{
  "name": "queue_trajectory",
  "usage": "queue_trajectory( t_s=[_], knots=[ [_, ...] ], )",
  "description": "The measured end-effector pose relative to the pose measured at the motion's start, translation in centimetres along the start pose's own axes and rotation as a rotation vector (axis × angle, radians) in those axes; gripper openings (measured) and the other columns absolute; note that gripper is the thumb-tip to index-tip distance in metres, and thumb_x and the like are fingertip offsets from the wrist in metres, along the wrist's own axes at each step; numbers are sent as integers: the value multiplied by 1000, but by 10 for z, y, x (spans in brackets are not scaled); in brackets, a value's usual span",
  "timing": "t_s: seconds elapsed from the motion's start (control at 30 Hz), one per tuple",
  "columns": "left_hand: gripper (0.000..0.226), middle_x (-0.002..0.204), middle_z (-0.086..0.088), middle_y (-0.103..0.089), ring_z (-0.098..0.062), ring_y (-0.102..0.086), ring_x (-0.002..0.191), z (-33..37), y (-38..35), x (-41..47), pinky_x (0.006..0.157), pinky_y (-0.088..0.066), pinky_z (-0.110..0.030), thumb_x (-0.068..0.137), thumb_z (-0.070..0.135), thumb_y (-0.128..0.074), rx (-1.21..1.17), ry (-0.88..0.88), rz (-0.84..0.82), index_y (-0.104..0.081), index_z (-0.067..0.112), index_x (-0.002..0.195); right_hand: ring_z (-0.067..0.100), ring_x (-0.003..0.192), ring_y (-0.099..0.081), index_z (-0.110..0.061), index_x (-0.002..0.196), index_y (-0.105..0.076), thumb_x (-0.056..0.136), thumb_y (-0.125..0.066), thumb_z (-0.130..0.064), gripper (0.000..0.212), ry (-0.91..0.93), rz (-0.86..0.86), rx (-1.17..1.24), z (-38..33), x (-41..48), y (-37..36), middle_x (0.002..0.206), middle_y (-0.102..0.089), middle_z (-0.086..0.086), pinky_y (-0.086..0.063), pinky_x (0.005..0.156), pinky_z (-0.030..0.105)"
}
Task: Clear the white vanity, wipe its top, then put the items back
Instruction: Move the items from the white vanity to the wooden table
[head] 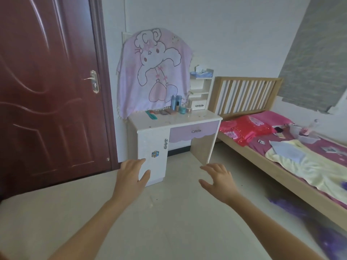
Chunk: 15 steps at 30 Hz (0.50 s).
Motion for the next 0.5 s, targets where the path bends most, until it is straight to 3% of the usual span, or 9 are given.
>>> queue_trajectory(
  t_s=[0.17, 0.33, 0.5],
  knots=[
    [68, 102, -14, -63, -39, -50, 105, -26, -33, 27, 87, -40, -42, 76, 51, -30, 92, 39, -42, -61, 1, 111, 17, 133, -27, -24, 134, -43, 79, -38, -50, 61, 44, -39, 48, 9, 48, -25, 138, -41, 0, -23, 104, 30],
    [73, 113, -13, -60, -36, -44, 114, -69, -46, 72, 93, -36, -42, 74, 54, -28, 112, 112, 5, -58, 3, 117, 17, 134, -26, -23, 136, -41, 74, -34, -51, 68, 113, -75, 48, 9, 111, -51, 140, -39, 2, -23, 104, 30],
    [40, 116, -12, -58, -31, -37, 119, -113, -64, 144, 95, -37, -45, 89, 30, -53, 39, 202, 30, -55, 6, 120, 17, 135, -25, -25, 137, -39, 86, -46, -47, 56, 107, -75, -5, 27, 199, -49, 143, -36, 0, -23, 104, 31]
  ],
)
Point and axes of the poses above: each hand's wrist, its own x-axis towards the middle knuckle, its own y-axis out of the back of the hand, z = x × y, the point moved 7 cm from there along x, towards the middle knuckle
